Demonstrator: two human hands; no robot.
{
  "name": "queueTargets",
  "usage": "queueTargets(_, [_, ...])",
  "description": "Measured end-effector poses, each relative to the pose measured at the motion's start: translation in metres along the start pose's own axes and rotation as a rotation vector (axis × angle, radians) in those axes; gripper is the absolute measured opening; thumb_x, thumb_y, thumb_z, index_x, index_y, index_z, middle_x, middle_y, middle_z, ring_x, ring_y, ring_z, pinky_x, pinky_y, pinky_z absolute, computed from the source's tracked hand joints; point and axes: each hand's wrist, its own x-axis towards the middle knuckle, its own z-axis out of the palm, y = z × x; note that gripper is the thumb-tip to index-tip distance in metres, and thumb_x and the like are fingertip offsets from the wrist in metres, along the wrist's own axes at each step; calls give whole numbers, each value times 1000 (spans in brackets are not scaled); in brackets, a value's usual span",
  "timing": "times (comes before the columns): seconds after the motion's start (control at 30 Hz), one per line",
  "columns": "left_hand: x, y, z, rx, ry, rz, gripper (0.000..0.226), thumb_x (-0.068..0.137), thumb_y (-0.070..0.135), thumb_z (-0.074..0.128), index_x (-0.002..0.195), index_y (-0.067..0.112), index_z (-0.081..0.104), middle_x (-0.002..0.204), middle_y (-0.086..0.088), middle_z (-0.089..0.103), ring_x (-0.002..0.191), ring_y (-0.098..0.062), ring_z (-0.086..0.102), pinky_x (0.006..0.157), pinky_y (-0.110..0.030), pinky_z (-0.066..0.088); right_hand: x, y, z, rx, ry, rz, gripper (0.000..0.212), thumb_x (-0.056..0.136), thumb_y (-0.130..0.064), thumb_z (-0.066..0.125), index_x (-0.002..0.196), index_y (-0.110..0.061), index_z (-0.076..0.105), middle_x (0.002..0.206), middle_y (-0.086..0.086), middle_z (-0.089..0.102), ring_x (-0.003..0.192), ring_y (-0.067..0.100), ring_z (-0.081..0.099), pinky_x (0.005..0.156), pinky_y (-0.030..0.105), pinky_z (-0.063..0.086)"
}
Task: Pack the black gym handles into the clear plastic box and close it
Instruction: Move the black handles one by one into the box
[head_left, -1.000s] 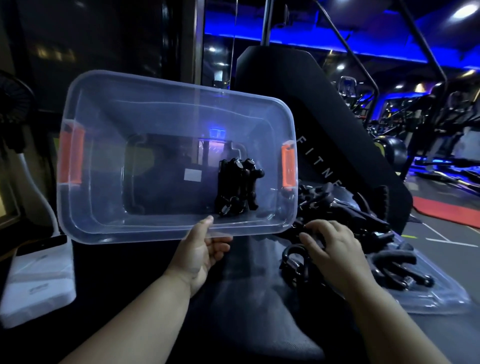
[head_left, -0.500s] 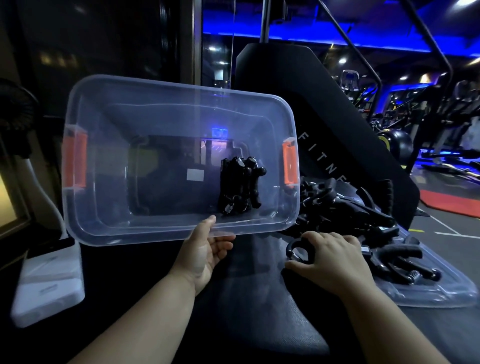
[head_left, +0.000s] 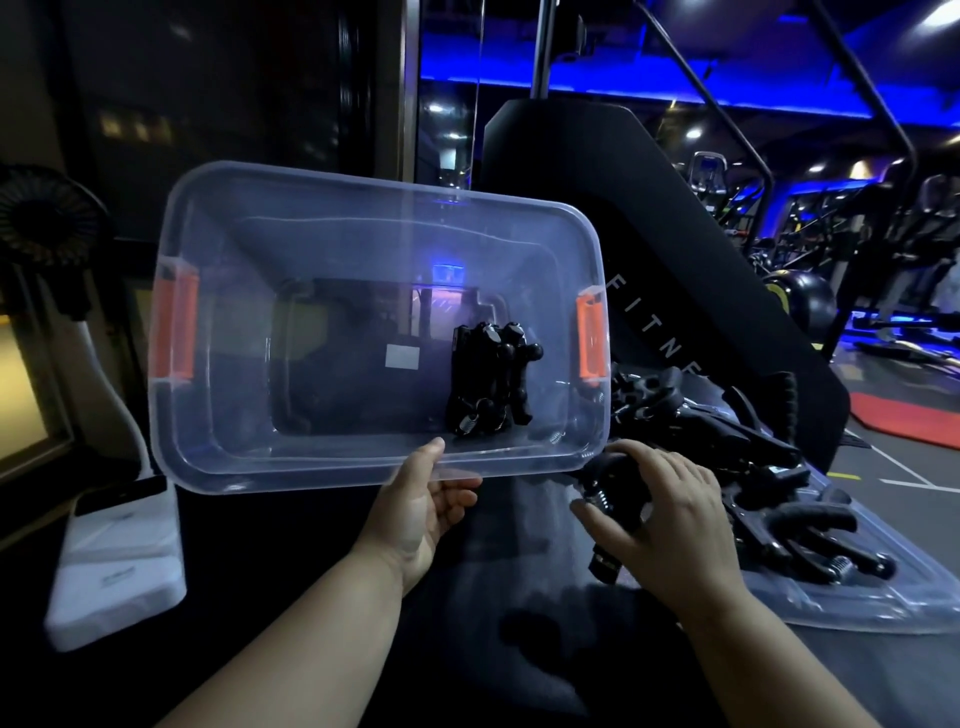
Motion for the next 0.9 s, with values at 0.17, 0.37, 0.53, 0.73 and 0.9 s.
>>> queueTargets(0.17, [1,0,0,2,1,4,55,92,38,48,126,-6,51,74,-8,71,52,-9,61,57,-23,46,2,-11,-6,531,1,187,45,71,-54,58,111,-32,59,97,-17,65,94,6,60,83,28,48])
queueTargets(0.37, [1,1,0,-13,-12,21,41,93,35,48,118,4,53,72,-8,71,52,-11,60,60,-25,44,11,-15,-7,1088,-99,347,56,78,-51,63,121,-17,57,86,-2,68,84,11,62,79,25,50])
queueTargets(0.53, [1,2,0,-9,-13,24,32,93,35,48,110,9,54,72,-8,71,52,-10,60,61,-26,44,15,-10,-13,1394,-55,501,55,79,-42,68,128,-19,54,113,27,62,97,37,58,99,54,42])
queueTargets(0.73, [0,2,-1,-3,-11,22,40,93,35,47,117,4,54,73,-9,70,51,-10,60,59,-24,45,21,-2,-18,1445,-45,524,27,95,-14,46,119,-14,59,109,11,65,103,38,59,87,51,52])
queueTargets(0.9, [-2,2,0,-14,-16,31,29,94,34,47,107,10,55,72,-8,70,53,-11,60,60,-25,44,29,-11,-28,1360,-144,480,28,95,-3,42,94,-16,68,98,5,68,98,25,62,81,37,55])
